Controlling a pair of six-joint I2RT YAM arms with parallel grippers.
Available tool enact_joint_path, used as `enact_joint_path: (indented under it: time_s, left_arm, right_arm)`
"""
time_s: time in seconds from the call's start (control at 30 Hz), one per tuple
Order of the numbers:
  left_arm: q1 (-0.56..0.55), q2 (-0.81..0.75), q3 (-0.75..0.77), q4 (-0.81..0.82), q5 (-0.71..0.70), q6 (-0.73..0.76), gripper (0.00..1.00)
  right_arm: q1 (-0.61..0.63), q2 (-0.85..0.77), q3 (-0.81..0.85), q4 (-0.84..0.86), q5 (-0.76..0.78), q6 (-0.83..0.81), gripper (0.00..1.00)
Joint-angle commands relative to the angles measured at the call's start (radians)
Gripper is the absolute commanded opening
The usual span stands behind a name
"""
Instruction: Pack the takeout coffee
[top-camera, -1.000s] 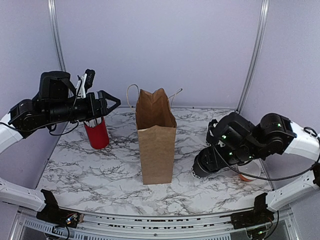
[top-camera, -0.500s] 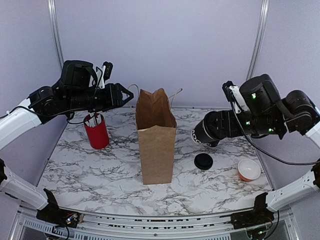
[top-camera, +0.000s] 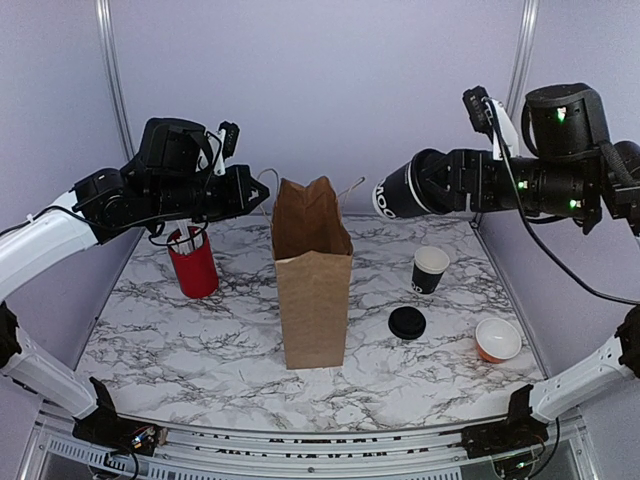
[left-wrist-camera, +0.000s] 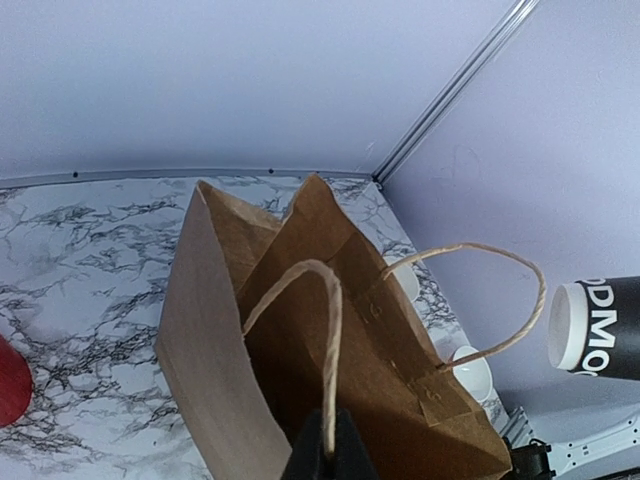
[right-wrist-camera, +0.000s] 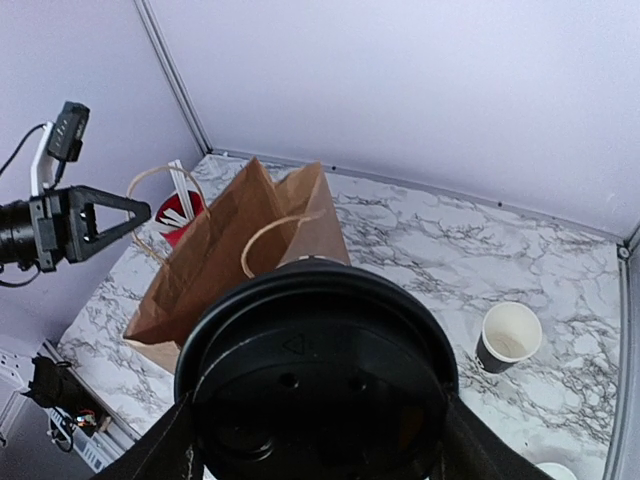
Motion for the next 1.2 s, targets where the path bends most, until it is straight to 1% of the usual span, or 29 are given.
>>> enact_joint_path:
  time_s: [0.0, 0.07, 0.23, 0.37, 0.47, 0.67, 0.73, 0.97, 1.17]
  left_arm:
    - [-0.034, 0.003, 0.035, 0.04, -0.02, -0.03, 0.0]
    - [-0.055, 0.003, 0.035, 0.047, -0.034, -0.042, 0.0]
    - [-0.127, -0.007, 0.035, 0.064, -0.097, -0.096, 0.0]
    - [-0.185, -0.015, 0.026, 0.092, -0.161, -0.158, 0.0]
    - [-0.228, -0.022, 0.009, 0.112, -0.202, -0.182, 0.0]
    - [-0.282, -0.074, -0.098, 0.157, -0.256, -0.233, 0.0]
    - [-0.299, -0.095, -0.136, 0.173, -0.272, -0.241, 0.0]
    - [-0.324, -0.168, -0.25, 0.23, -0.297, -0.233, 0.0]
    - [-0.324, -0.206, -0.289, 0.268, -0.29, -0.198, 0.0]
  right_arm:
    - [-0.007, 0.028, 0.103, 0.108, -0.052, -0.088, 0.64]
    - [-0.007, 0.047, 0.131, 0.154, -0.083, -0.113, 0.64]
    - [-0.007, 0.126, 0.216, 0.196, -0.153, -0.148, 0.64]
    - [-0.007, 0.171, 0.229, 0.235, -0.183, -0.164, 0.64]
    - [-0.008, 0.213, 0.24, 0.23, -0.193, -0.164, 0.64]
    - [-0.007, 0.259, 0.205, 0.208, -0.187, -0.143, 0.63]
    - [-0.007, 0.269, 0.187, 0.214, -0.208, -0.139, 0.63]
    - [-0.007, 0.36, 0.217, 0.161, -0.272, -0.136, 0.63]
    - [-0.007, 0.407, 0.217, 0.145, -0.301, -0.131, 0.63]
